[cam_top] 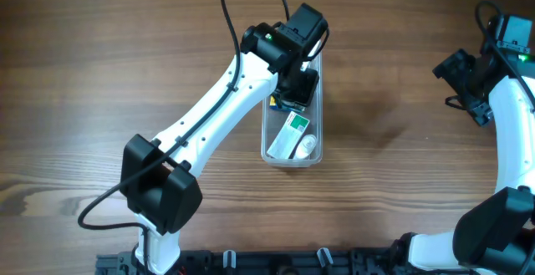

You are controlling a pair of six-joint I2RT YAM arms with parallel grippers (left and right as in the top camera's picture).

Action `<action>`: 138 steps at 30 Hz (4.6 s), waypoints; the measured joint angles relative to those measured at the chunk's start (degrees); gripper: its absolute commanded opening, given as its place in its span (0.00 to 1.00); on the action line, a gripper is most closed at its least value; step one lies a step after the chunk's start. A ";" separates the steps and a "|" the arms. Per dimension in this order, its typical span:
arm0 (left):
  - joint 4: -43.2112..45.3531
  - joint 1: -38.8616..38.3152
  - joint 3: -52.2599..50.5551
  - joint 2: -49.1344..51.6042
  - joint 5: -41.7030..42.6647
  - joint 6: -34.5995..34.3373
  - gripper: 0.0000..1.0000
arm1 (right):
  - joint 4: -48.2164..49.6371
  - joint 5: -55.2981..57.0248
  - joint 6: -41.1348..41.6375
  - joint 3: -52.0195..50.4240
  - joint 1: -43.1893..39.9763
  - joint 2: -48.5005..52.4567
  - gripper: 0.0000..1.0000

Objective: Pack container

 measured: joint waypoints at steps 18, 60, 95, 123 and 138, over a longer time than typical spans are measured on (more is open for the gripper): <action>-5.05 -1.70 -0.63 4.00 5.25 -4.26 0.71 | 0.00 0.00 0.00 0.00 0.00 0.00 1.00; -16.22 -21.53 -1.55 -27.23 -4.98 0.44 1.00 | 3.87 0.00 0.00 0.00 0.00 0.00 1.00; 60.26 35.87 -96.24 -109.04 14.23 11.74 1.00 | 5.01 -0.02 0.00 0.00 0.00 0.00 1.00; 65.99 38.66 -107.89 -113.39 9.44 7.34 1.00 | 4.98 -0.02 0.00 0.00 0.00 0.00 1.00; 65.99 38.66 -107.89 -113.39 9.44 7.30 1.00 | 5.01 0.00 0.00 0.00 0.00 0.00 1.00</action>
